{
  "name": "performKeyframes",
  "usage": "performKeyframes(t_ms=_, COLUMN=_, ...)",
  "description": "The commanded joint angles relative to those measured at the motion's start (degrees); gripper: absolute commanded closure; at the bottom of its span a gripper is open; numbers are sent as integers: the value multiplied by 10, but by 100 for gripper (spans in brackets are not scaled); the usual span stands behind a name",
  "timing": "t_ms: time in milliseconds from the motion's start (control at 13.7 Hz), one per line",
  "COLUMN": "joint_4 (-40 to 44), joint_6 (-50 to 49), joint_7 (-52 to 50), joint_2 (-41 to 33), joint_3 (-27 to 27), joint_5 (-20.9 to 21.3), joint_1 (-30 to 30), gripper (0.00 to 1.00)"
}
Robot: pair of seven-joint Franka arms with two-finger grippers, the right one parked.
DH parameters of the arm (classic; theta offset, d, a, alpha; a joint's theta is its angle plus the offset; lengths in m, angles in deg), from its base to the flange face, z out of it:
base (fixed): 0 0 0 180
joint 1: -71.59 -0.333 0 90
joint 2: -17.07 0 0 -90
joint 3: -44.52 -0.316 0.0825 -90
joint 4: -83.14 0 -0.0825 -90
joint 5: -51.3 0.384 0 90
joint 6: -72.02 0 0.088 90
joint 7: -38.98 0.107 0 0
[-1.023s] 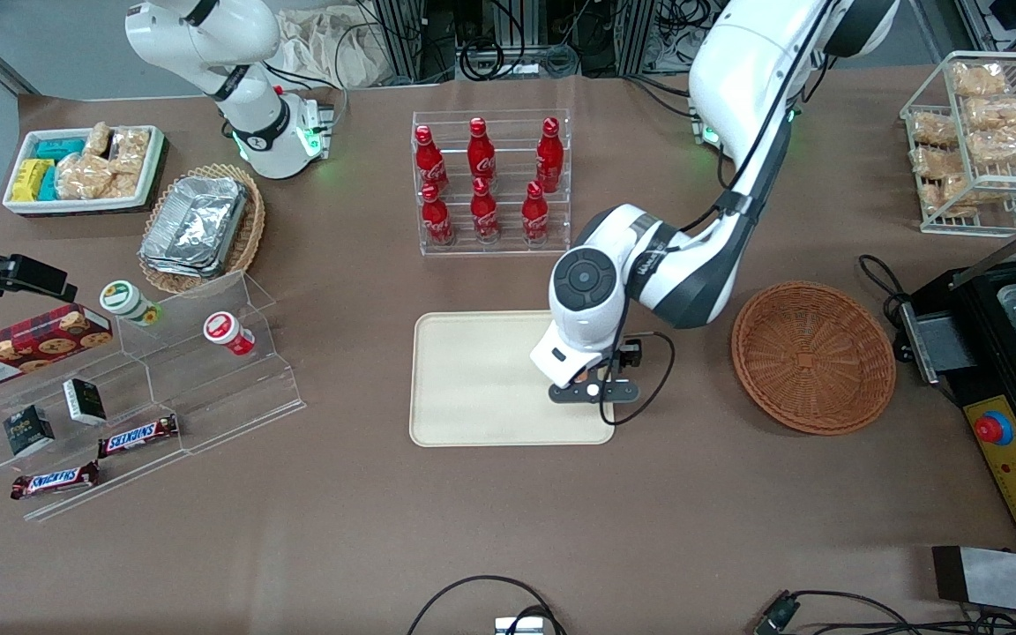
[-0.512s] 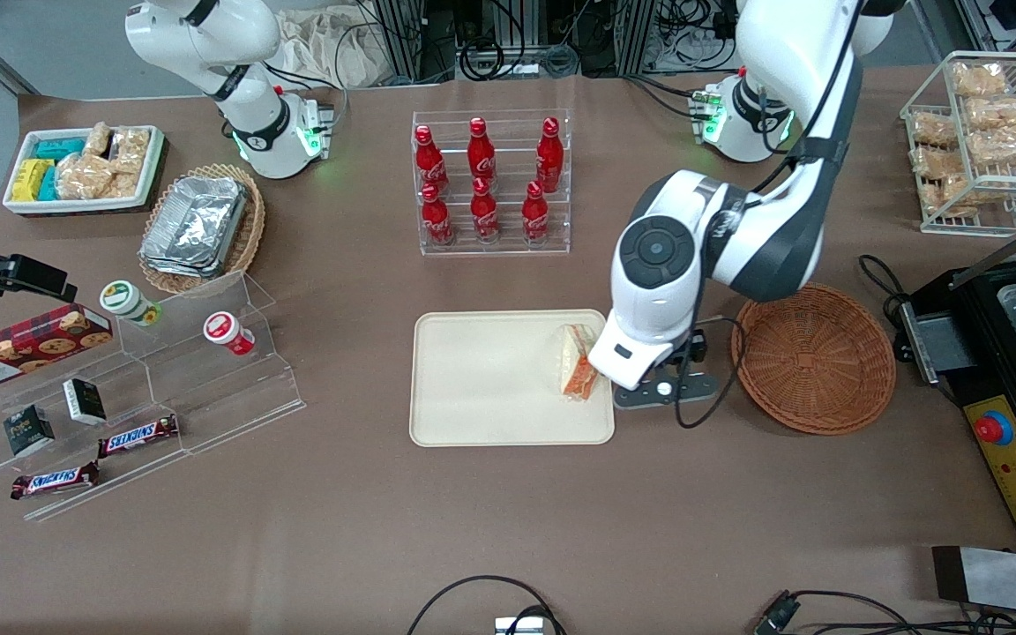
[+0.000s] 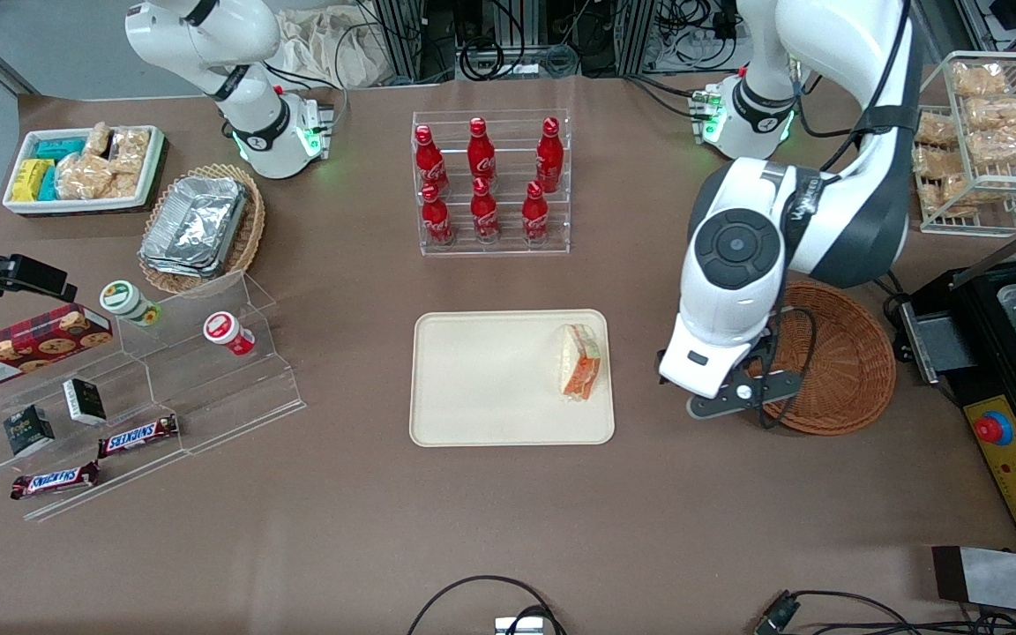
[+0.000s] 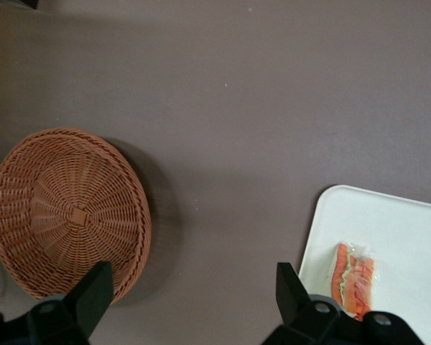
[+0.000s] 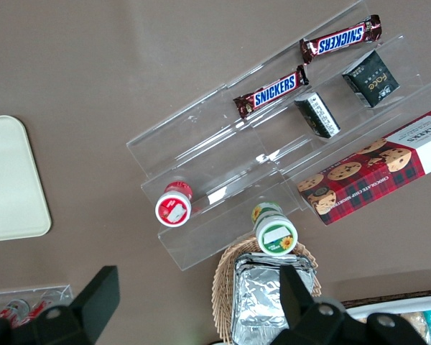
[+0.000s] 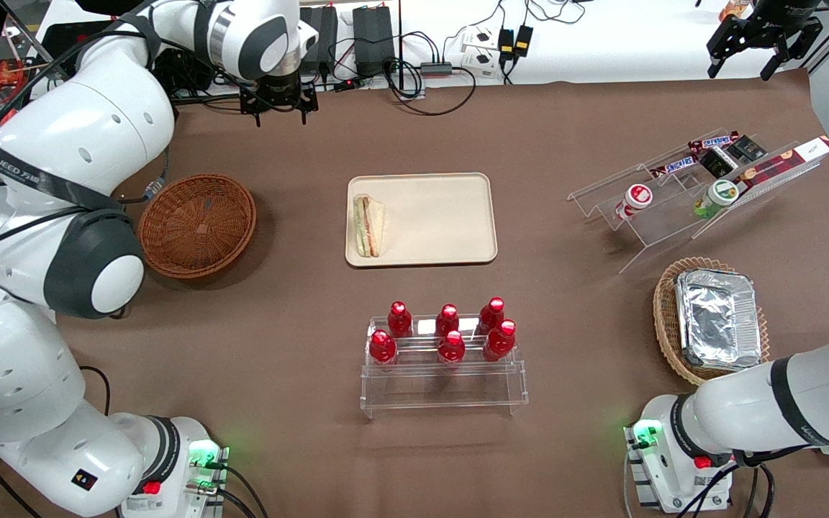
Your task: Place sandwich from basket to tray
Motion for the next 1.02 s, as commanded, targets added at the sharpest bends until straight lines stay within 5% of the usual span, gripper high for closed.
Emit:
performKeyframes(t_ms=0, joint_4=5, joint_6=-15, joint_7=7, joint_2=-22, joint_3=-28, joint_5=-13, joint_1=3, gripper=0)
performKeyframes(t_ms=950, joint_4=-8, joint_6=-64, joint_7=231, joint_2=-88, joint_3=-145, joint_5=-59, joint_1=0, gripper=0)
